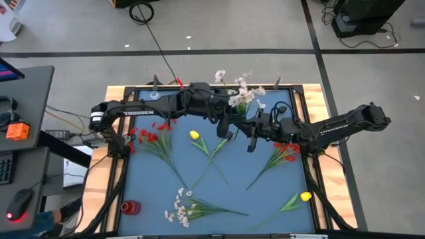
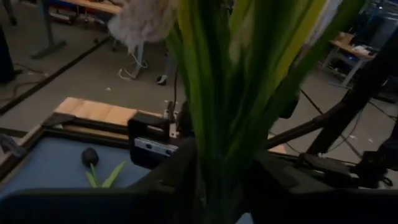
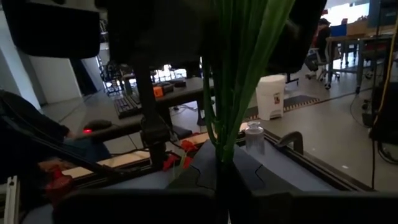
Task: Sort flowers into vase by color
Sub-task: Put the top white flowers into the transparent vase
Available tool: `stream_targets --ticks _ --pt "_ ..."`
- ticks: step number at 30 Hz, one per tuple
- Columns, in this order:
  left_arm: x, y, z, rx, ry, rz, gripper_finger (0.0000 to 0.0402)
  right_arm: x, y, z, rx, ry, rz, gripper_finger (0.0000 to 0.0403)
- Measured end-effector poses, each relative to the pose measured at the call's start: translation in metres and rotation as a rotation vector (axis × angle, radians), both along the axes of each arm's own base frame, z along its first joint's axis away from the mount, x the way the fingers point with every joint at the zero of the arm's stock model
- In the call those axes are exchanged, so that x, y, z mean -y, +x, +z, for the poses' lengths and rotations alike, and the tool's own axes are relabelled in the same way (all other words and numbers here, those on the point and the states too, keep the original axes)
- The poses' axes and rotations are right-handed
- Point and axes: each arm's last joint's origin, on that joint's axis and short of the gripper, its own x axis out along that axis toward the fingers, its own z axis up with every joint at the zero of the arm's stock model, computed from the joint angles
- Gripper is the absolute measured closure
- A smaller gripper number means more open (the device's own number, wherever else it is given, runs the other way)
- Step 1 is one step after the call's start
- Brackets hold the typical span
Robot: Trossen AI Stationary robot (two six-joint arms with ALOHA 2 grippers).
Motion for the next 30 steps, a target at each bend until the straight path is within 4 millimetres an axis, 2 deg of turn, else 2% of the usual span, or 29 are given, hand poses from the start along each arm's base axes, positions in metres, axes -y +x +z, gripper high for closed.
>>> stream_targets --ticks 3,4,8,12,19,23,30 --pt "-0.003 -0.001 0.0 -0.001 0.011 -0.002 0.0371 0.0 0.0 -0.001 -0.009 0.007 0.0 0.0372" --pt "-0.005 -0.001 0.0 -0.002 0.004 -0.012 0.0383 0.0 0.0 -0.001 -0.011 0.007 -0.001 0.036" --pt "-0.007 -0.005 0.002 -0.015 -0.013 -0.03 0.0389 0.0 0.0 -0.002 -0.028 -0.005 -0.003 0.0298" --pt "-0.005 -0.022 0.011 -0.066 0.023 -0.009 0.0389 0.001 -0.01 0.002 -0.065 -0.017 -0.004 0.0255" --pt "-0.003 -0.059 0.041 -0.054 0.11 0.079 0.039 0.005 -0.049 0.018 -0.103 0.012 -0.003 0.0253" --pt "-0.002 -0.076 0.049 -0.087 0.159 0.125 0.039 0.008 -0.075 0.029 -0.104 0.086 0.025 0.0256" --pt "0.0 -0.105 0.059 -0.157 0.229 0.195 0.039 0.011 -0.102 0.078 -0.323 0.096 0.031 0.0256"
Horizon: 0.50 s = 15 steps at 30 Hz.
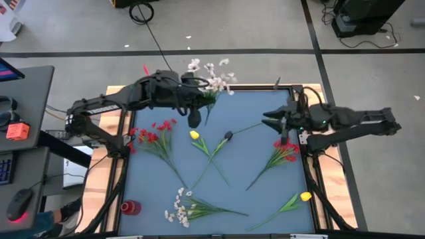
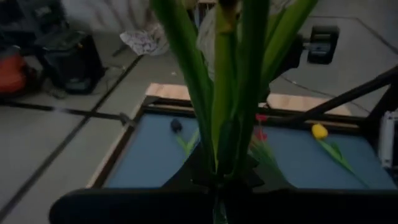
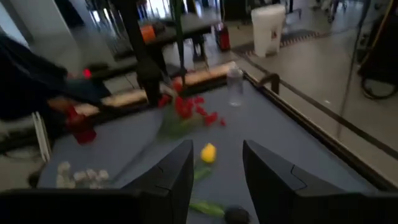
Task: Sort flowers into vase by color
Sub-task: Put the top white flowers into the transparent vase
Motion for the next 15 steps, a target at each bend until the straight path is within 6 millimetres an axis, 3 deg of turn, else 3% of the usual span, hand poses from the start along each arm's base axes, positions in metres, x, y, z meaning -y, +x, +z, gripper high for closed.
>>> stream_targets --ticks 5,15 --pt "0.002 -0.025 0.004 0.015 0.02 0.044 0.039 0.002 -0.01 0.03 -0.04 -0.013 -0.005 0.0256" --pt "0.019 -0.091 -0.021 0.106 -0.036 0.183 0.039 0.0 -0.01 0.033 -0.042 0.007 0.061 0.0256"
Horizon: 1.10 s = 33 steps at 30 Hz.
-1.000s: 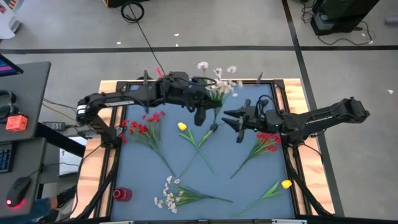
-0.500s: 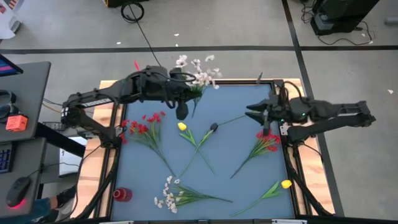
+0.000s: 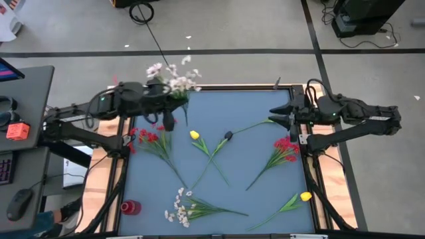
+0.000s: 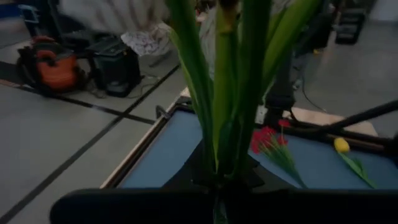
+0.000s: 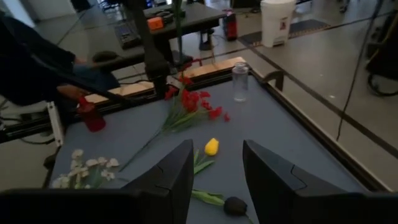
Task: Sort flowers into vase by color
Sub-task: Put the top white flowers into the transparent vase
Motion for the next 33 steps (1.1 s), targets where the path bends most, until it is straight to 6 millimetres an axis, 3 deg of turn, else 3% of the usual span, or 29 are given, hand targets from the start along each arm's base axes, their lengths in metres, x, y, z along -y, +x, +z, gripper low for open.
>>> stream_targets --ticks 6,29,33 --pt "0.0 -0.013 0.002 0.043 0.009 0.053 0.0388 -0.001 0.001 0.0 -0.003 0.013 0.036 0.0256" --pt "-0.001 -0.013 0.0 0.01 0.031 0.062 0.0384 -0.001 0.002 0.0 -0.002 0.013 0.036 0.0256" --pt "-0.007 -0.014 -0.001 -0.015 0.075 0.128 0.0384 -0.001 0.002 0.0 -0.002 0.013 0.036 0.0256"
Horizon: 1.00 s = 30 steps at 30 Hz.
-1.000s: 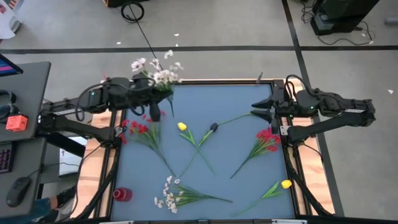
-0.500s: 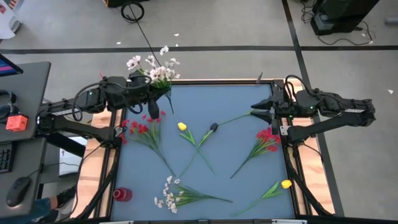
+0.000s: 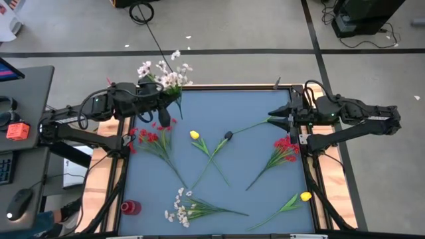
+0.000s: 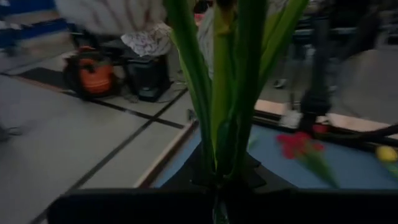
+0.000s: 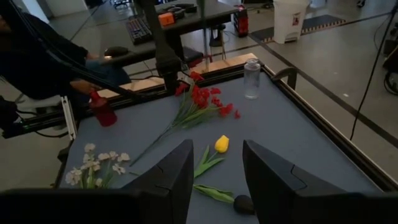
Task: Sort flowers into vase by color
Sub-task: Put the top white flowers into the transparent vase
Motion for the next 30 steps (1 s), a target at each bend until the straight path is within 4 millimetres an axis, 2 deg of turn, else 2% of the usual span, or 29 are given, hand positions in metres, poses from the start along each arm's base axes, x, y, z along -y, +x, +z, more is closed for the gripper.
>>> stream_targets --ticks 9,13,16,20,25,30 --pt "-0.039 -0.013 -0.009 -0.078 -0.014 0.266 0.0384 0.0 0.0 0.0 0.0 0.0 0.0 0.0256" --pt "-0.055 -0.022 -0.025 -0.119 -0.022 0.359 0.0383 0.0 0.0 0.0 0.0 0.0 0.0 0.0256" --pt "-0.06 -0.032 -0.042 -0.131 -0.015 0.404 0.0383 0.0 0.0 0.0 0.0 0.0 0.0 0.0256" --pt "-0.063 -0.053 -0.059 -0.053 0.055 0.471 0.0383 0.0 0.0 0.0 0.0 0.0 0.0 0.0256" --pt "-0.067 -0.082 -0.068 0.039 0.103 0.596 0.0383 0.0 0.0 0.001 0.011 0.001 0.0 0.0256" --pt "-0.076 -0.093 -0.074 0.043 0.099 0.68 0.0383 0.0 0.001 0.004 0.043 0.004 0.0 0.0256"
